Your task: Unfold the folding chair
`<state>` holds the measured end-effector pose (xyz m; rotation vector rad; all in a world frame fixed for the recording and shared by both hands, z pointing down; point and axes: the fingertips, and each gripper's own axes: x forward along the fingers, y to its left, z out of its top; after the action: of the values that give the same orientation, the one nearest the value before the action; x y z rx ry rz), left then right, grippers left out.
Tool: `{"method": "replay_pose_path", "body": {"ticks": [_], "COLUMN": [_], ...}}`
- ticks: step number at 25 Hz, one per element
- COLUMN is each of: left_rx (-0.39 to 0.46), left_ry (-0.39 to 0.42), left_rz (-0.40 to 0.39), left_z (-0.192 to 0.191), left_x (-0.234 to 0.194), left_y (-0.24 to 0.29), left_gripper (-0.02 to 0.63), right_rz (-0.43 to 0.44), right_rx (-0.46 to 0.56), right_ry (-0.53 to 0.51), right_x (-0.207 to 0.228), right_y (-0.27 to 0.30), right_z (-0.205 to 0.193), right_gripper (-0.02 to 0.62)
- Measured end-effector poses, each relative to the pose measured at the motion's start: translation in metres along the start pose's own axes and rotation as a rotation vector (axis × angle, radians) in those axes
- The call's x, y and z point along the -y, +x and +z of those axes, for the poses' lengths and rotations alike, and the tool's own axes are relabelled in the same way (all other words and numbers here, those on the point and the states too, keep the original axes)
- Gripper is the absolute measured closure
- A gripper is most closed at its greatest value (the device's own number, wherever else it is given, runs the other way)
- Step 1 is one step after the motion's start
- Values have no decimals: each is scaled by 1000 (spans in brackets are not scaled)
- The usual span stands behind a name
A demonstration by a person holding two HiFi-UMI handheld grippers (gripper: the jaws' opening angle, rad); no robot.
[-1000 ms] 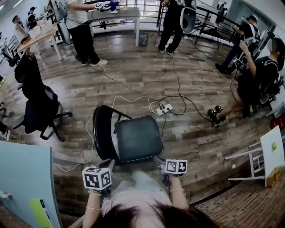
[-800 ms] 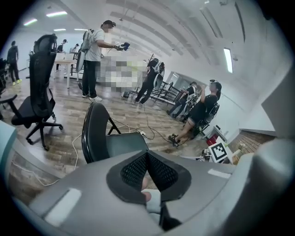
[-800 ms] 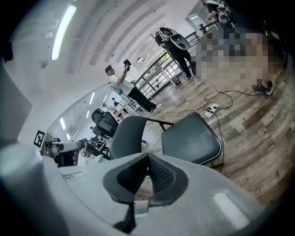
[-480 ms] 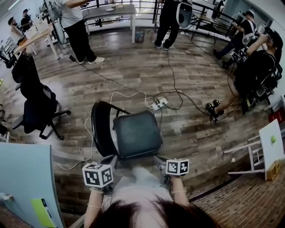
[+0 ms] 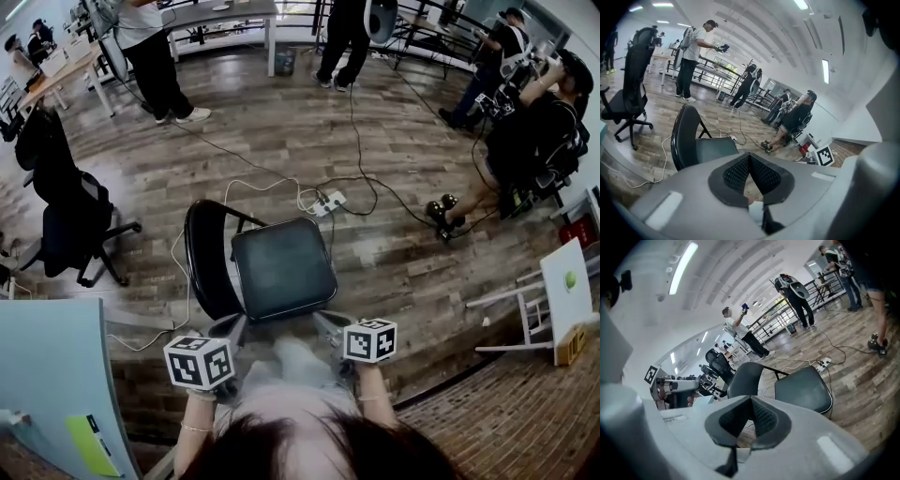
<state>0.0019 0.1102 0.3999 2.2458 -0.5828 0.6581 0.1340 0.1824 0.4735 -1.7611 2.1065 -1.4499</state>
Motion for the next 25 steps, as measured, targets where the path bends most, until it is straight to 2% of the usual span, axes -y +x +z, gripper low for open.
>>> {"method": "replay_pose_path", "body": {"ticks": [6, 14, 25], "left_rx": [35, 38, 129], "left_ry": [4, 29, 111], "left_rz": [-80, -140, -160], "left_z": [10, 17, 47], "left_x": [19, 36, 56], "left_y": [0, 0, -14], "left_gripper": [609, 609, 611], "right_rz": [19, 54, 80], "right_rx": [26, 73, 173], "right_ry": [-78, -144, -237], "right_x": [-29, -60, -93], "right_y": [-9, -19, -41], "right_z": [17, 43, 79], "right_gripper": [601, 601, 601]}}
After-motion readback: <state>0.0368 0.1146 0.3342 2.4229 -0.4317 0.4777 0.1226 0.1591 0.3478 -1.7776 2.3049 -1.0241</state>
